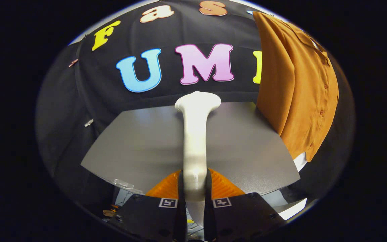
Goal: Iron the clothes twice with a garment steamer, once on the left side and once on the right side.
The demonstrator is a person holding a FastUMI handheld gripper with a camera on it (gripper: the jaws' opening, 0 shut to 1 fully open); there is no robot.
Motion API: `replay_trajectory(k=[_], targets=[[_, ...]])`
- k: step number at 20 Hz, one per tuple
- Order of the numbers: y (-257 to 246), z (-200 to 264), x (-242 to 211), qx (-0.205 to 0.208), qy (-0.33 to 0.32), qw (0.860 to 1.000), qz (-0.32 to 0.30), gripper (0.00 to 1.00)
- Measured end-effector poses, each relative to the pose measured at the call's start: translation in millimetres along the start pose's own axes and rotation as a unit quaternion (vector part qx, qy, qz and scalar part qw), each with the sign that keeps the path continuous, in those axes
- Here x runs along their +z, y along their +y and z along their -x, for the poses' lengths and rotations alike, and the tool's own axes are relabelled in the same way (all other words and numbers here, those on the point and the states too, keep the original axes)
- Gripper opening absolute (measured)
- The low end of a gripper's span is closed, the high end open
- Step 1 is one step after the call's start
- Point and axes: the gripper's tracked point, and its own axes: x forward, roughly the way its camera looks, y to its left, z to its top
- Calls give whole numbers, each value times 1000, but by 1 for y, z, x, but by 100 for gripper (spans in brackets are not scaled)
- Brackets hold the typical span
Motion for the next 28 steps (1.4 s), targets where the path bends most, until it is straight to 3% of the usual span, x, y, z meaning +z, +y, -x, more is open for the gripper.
replay_trajectory(k=[7,14,18,21,28], targets=[[-15,69,47,21,-121,992,-4,23],[-56,152,96,31,-265,964,11,23],[-86,182,102,18,-306,952,21,23],[-123,192,109,-5,-338,941,11,22],[-201,176,114,-36,-356,934,-7,22]])
